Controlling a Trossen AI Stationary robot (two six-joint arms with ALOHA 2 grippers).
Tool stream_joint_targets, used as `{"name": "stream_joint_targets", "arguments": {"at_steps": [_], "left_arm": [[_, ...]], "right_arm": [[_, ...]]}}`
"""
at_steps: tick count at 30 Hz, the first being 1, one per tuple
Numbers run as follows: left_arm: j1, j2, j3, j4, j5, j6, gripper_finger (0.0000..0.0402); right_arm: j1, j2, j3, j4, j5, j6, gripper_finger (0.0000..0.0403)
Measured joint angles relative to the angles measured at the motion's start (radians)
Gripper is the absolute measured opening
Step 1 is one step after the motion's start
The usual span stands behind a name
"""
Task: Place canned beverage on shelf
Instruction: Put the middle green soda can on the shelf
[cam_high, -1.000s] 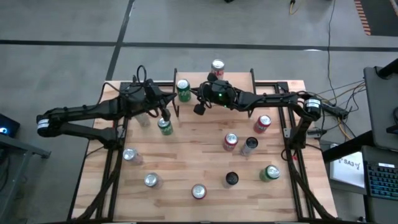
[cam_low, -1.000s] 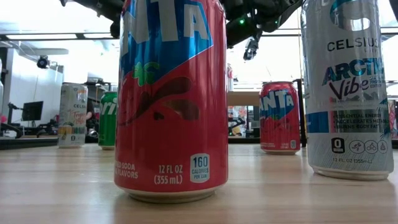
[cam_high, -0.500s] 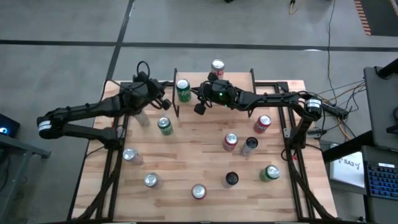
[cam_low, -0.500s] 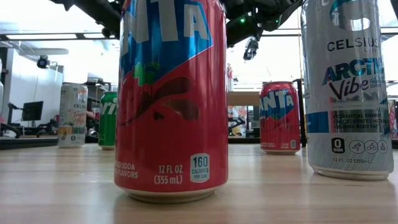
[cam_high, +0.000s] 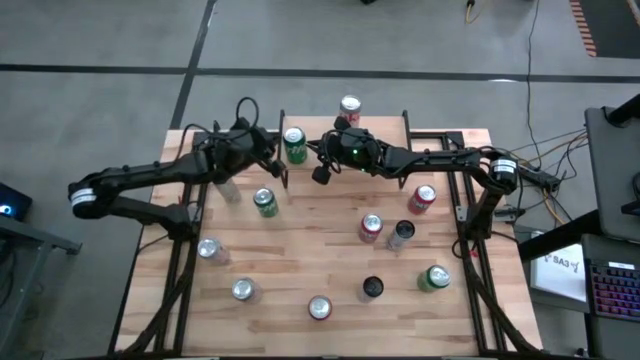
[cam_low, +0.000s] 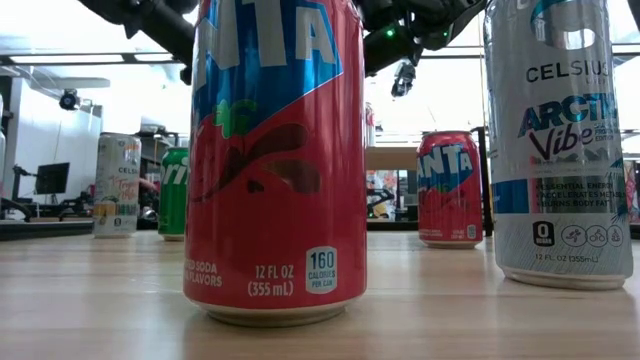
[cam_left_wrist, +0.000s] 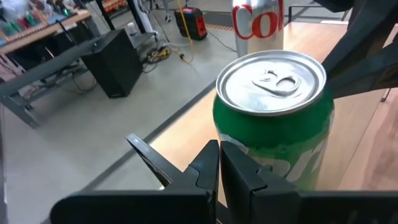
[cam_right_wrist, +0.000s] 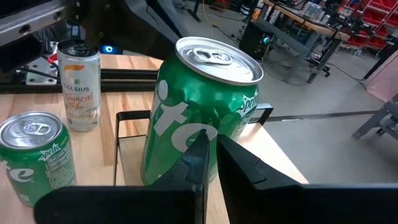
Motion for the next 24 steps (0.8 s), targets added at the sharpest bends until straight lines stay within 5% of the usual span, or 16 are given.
{"name": "stream_joint_targets", "arguments": {"at_steps": [24], "left_arm": [[-0.073, -0.066, 0.0, -0.135, 0.021, -0.192, 0.0]], "right_arm": [[0.0, 0.0, 0.0, -0.014, 0.014, -0.011, 0.0022]]}}
